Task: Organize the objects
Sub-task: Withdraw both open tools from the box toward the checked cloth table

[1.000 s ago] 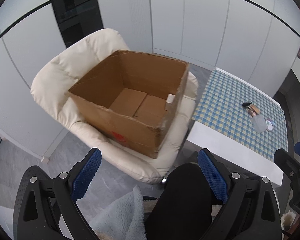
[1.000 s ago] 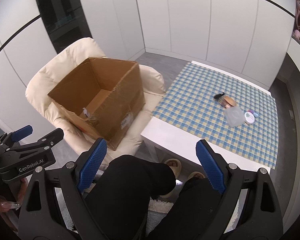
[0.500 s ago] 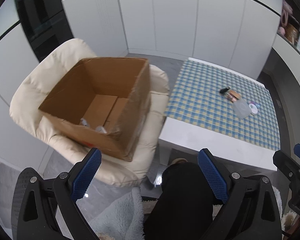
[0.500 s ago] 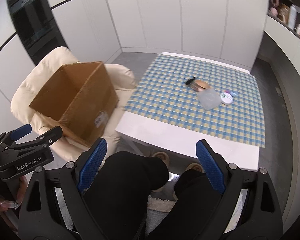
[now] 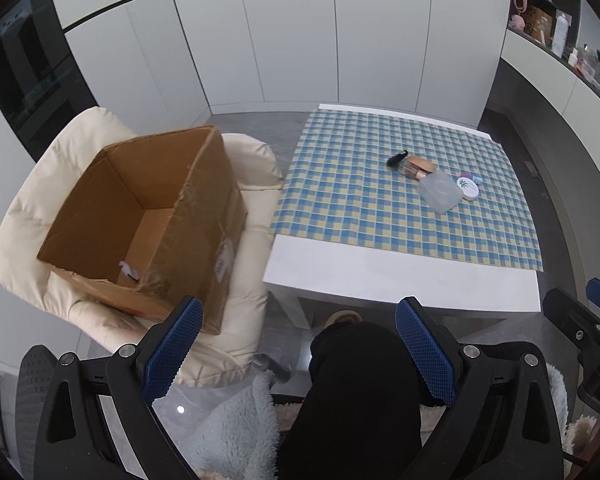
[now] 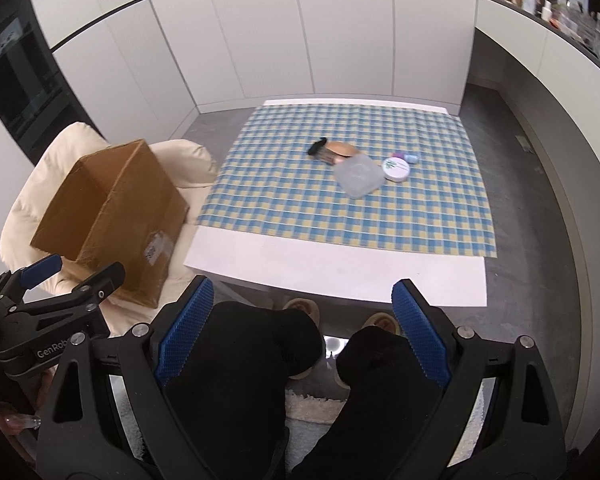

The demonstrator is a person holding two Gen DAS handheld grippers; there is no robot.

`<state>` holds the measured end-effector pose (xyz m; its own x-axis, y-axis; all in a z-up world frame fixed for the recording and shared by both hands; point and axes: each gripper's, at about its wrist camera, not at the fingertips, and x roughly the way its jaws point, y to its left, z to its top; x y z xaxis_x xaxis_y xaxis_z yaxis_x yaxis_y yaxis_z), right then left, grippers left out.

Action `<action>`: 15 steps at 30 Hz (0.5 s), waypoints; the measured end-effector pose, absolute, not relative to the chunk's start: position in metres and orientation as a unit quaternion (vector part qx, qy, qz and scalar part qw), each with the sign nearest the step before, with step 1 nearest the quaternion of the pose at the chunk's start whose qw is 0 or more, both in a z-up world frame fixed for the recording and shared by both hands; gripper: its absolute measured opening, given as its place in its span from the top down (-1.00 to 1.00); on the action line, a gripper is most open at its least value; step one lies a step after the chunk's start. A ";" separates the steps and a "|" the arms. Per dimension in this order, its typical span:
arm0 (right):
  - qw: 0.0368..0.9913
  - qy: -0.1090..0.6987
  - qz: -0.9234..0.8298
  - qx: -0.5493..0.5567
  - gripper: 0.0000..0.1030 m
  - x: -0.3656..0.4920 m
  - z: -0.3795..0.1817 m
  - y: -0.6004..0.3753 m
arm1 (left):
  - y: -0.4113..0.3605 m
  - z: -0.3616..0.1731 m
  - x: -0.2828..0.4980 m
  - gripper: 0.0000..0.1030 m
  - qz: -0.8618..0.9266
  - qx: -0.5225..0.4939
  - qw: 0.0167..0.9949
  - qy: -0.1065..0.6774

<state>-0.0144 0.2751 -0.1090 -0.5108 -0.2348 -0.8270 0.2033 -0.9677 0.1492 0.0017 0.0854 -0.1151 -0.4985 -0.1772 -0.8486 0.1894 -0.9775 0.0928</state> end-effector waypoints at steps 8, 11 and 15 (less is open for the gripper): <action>0.100 -0.029 -0.862 0.496 -0.80 -0.025 -0.127 0.294 | 0.093 -0.131 -0.014 -0.89 -0.861 0.500 0.094 0.004; 0.096 -0.033 -0.859 0.502 -0.80 -0.032 -0.137 0.299 | 0.093 -0.137 -0.024 -0.89 -0.858 0.504 0.096 0.009; 0.094 -0.036 -0.856 0.507 -0.80 -0.043 -0.150 0.301 | 0.094 -0.149 -0.038 -0.89 -0.856 0.509 0.095 0.011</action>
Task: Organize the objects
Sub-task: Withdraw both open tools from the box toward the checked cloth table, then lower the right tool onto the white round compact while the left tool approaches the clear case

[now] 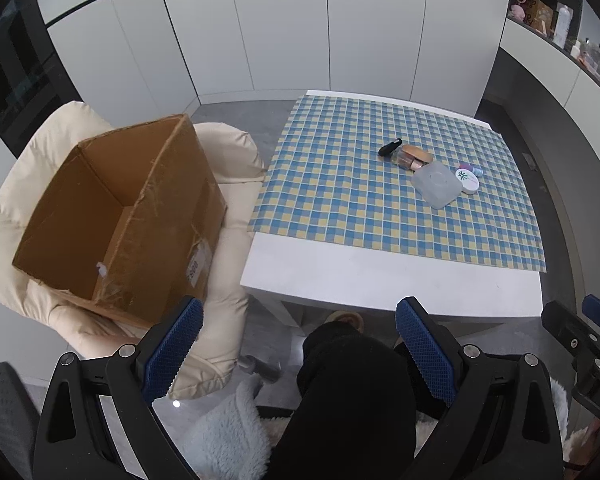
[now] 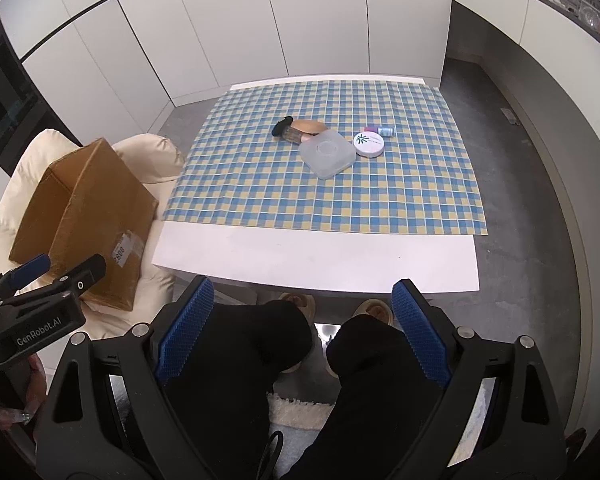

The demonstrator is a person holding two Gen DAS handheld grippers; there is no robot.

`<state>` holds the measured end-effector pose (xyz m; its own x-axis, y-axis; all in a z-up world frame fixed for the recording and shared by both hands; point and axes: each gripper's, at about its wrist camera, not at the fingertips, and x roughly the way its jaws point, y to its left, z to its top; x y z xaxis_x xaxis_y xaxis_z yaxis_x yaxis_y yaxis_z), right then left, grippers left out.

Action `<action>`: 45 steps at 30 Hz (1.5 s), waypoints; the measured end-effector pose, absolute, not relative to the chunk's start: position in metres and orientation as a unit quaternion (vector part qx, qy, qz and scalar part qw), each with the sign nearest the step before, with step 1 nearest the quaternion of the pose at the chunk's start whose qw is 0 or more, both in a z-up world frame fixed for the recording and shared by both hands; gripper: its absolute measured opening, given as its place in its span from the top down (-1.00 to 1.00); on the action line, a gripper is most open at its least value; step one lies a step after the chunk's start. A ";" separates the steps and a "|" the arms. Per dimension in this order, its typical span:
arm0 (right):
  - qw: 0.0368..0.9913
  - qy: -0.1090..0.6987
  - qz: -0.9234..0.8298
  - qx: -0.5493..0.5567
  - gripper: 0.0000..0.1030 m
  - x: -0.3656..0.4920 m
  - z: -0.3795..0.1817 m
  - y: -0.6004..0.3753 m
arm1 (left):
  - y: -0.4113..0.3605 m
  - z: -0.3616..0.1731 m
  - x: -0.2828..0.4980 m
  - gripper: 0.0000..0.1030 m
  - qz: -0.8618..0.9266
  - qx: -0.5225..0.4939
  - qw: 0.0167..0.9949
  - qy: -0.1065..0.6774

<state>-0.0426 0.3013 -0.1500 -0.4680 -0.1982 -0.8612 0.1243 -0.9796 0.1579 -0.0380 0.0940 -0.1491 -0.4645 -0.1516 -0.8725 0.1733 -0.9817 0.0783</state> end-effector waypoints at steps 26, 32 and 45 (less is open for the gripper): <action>0.027 -0.056 -0.843 0.535 -0.80 -0.216 -0.262 0.382 | 0.147 -0.254 -0.199 -0.89 -0.828 0.561 0.014 -0.003; 0.016 -0.047 -0.847 0.530 -0.80 -0.275 -0.309 0.398 | 0.168 -0.288 -0.236 -0.89 -0.826 0.563 -0.004 0.000; 0.067 -0.002 -0.866 0.496 -0.85 -0.340 -0.369 0.369 | 0.208 -0.338 -0.288 -0.89 -0.815 0.577 -0.057 -0.027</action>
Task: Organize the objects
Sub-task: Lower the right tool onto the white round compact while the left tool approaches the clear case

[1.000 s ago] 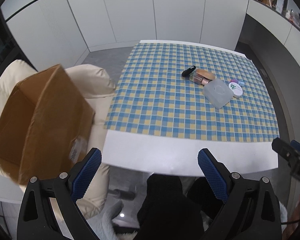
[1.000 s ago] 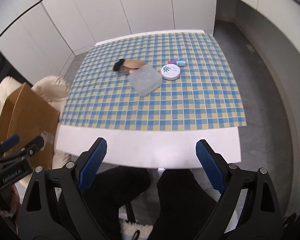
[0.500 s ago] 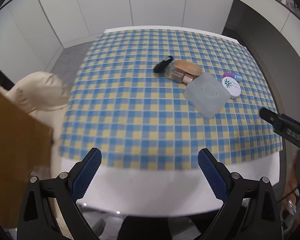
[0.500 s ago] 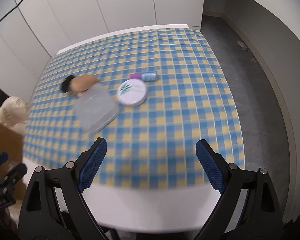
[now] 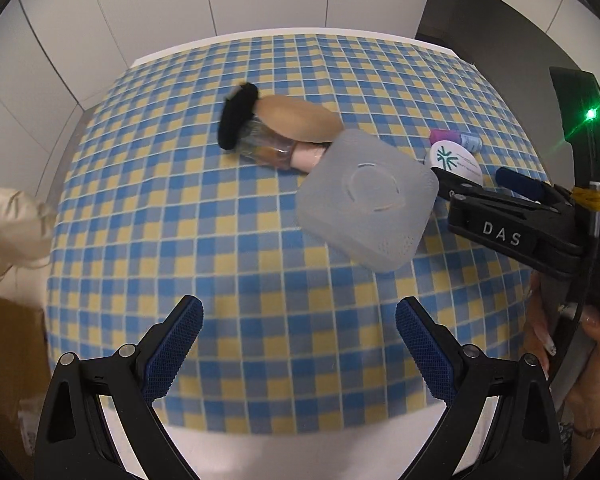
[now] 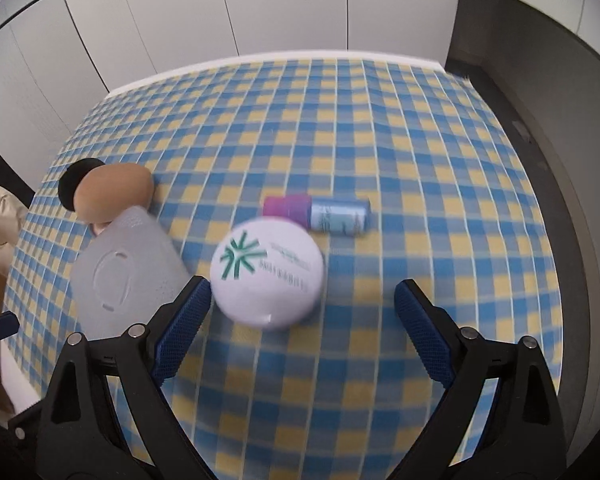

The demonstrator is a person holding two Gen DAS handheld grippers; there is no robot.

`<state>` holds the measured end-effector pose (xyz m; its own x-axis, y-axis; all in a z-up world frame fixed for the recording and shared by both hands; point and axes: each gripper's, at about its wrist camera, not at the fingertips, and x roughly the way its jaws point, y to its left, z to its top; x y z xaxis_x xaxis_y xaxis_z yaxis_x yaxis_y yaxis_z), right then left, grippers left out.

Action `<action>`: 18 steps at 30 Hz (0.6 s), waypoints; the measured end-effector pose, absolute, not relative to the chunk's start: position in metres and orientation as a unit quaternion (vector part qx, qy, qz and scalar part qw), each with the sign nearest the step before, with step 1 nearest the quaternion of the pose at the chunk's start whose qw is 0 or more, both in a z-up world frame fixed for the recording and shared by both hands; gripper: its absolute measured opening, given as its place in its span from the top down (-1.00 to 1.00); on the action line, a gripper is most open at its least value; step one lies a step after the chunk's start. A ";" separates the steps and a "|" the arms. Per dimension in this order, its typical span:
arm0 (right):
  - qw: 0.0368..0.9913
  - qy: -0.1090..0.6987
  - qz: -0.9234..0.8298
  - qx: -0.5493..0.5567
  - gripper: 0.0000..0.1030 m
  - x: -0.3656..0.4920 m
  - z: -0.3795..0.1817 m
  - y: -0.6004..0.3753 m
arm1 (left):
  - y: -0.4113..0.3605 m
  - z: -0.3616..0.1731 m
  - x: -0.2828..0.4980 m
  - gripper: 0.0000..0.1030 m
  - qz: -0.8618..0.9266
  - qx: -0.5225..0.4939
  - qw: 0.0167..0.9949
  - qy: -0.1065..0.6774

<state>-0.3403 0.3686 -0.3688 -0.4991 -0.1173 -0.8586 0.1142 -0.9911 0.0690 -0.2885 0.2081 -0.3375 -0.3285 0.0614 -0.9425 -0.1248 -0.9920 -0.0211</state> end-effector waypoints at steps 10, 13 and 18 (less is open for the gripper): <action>0.076 0.045 -0.876 0.474 -1.00 -0.342 -0.381 0.357 | 0.215 -0.349 -0.316 -0.89 0.816 -0.569 0.106 0.015; 0.091 0.052 -0.870 0.481 -1.00 -0.341 -0.382 0.357 | 0.217 -0.354 -0.320 -0.89 0.811 -0.575 0.109 0.006; 0.088 0.049 -0.879 0.466 -0.84 -0.340 -0.384 0.361 | 0.215 -0.361 -0.324 -0.89 0.804 -0.585 0.107 -0.016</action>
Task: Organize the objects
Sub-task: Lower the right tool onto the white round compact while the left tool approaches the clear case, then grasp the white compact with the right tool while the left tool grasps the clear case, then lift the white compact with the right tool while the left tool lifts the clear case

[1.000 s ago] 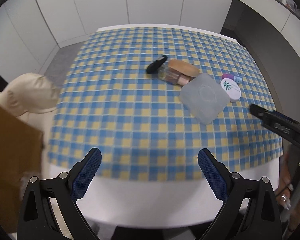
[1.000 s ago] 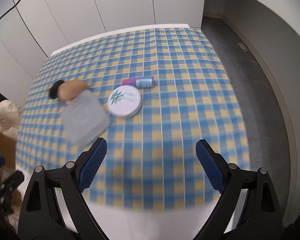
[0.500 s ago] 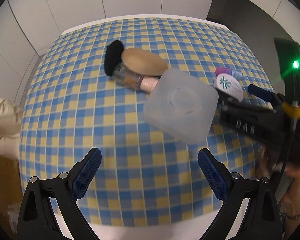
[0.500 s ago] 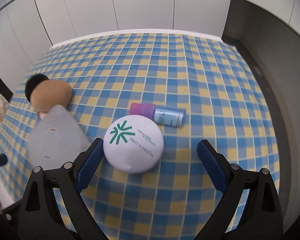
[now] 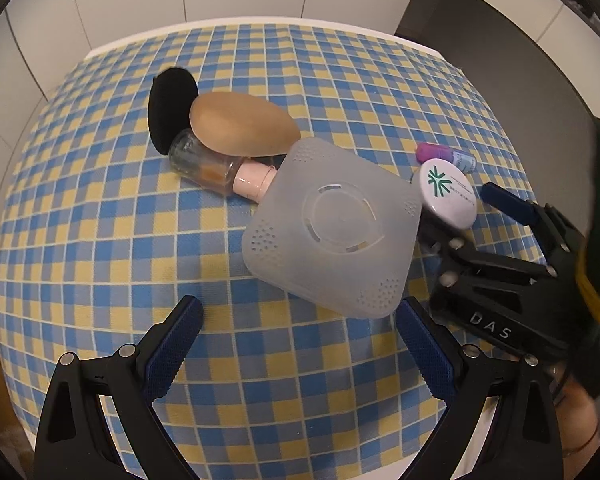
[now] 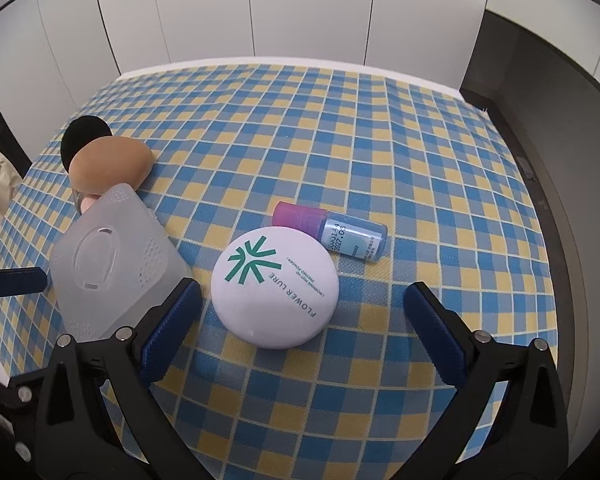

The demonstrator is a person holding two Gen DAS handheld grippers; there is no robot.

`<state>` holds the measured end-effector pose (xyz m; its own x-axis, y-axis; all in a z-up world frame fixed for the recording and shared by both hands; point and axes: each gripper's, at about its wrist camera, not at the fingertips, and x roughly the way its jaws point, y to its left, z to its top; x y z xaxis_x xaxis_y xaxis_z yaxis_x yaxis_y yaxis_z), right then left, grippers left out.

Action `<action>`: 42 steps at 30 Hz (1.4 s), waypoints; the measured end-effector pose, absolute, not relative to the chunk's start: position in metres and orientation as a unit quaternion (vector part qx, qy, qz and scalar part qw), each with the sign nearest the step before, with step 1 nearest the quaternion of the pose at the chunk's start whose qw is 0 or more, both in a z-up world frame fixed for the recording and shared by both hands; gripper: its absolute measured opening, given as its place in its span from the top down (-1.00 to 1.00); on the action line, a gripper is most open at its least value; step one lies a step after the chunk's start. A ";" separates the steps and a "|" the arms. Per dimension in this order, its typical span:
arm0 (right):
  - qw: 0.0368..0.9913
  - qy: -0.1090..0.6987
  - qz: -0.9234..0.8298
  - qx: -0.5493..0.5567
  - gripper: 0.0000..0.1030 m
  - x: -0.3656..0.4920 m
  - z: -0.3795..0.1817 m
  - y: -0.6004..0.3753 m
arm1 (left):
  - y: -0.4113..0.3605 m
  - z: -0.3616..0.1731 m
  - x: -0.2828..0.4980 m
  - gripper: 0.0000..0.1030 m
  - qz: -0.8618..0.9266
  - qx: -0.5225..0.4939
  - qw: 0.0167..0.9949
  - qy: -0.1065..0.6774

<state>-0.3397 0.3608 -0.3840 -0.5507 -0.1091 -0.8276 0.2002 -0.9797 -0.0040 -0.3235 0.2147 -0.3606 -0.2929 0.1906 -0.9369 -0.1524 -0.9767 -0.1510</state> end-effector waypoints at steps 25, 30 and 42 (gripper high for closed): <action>0.061 0.009 -0.889 0.453 -0.16 -0.314 -0.376 0.395 | 0.271 -0.366 -0.359 -0.60 0.840 -0.533 0.085 0.057; 0.058 -0.005 -0.885 0.463 -0.16 -0.316 -0.371 0.398 | 0.267 -0.350 -0.356 -0.60 0.847 -0.523 0.075 0.049; 0.017 -0.014 -0.883 0.469 -0.16 -0.313 -0.318 0.400 | 0.214 -0.296 -0.325 -0.60 0.859 -0.510 0.031 0.031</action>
